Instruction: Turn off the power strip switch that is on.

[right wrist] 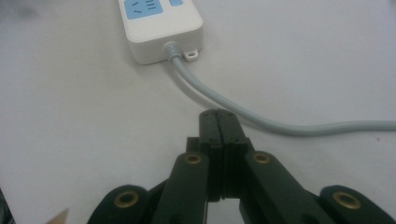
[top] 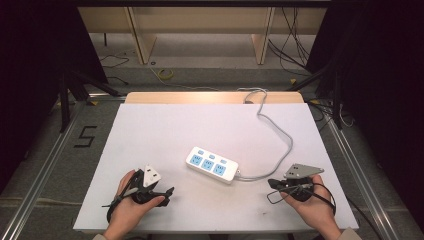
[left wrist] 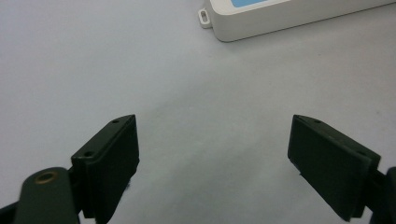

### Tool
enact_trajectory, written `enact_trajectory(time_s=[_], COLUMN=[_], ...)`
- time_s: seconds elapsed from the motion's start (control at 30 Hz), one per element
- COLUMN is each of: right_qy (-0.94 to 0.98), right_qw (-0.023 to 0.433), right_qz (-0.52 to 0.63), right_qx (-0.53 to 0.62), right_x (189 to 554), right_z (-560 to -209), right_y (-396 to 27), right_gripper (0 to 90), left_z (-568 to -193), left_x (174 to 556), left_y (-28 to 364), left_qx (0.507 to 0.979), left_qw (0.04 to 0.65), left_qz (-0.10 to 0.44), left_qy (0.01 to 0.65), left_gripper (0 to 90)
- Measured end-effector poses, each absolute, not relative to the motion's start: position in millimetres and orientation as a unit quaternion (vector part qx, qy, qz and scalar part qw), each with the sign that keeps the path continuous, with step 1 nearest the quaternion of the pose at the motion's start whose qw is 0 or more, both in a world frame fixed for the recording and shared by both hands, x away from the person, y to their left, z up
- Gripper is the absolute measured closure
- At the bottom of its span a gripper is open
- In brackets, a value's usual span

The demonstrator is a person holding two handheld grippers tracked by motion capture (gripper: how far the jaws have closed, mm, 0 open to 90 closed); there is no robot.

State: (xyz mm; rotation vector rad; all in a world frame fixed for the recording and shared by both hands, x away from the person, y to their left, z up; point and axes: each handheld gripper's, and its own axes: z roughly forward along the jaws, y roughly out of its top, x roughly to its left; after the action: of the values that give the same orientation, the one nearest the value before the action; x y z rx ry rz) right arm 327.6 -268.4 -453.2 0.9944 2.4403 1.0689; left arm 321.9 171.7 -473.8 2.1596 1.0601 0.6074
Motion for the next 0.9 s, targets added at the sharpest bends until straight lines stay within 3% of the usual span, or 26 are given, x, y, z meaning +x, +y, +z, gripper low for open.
enact_trajectory(time_s=[0.9], right_qy=[0.853], right_qw=[0.143], right_qz=[0.369], right_qx=[0.341], right_x=[333.1], right_z=[-448.4], right_y=[-261.7], right_gripper=[90.0], left_z=[-474.0], left_x=[321.9], left_y=[171.5], left_qx=[0.823], left_qw=[0.324], left_qz=[0.233], left_qy=[0.404], left_gripper=[16.5])
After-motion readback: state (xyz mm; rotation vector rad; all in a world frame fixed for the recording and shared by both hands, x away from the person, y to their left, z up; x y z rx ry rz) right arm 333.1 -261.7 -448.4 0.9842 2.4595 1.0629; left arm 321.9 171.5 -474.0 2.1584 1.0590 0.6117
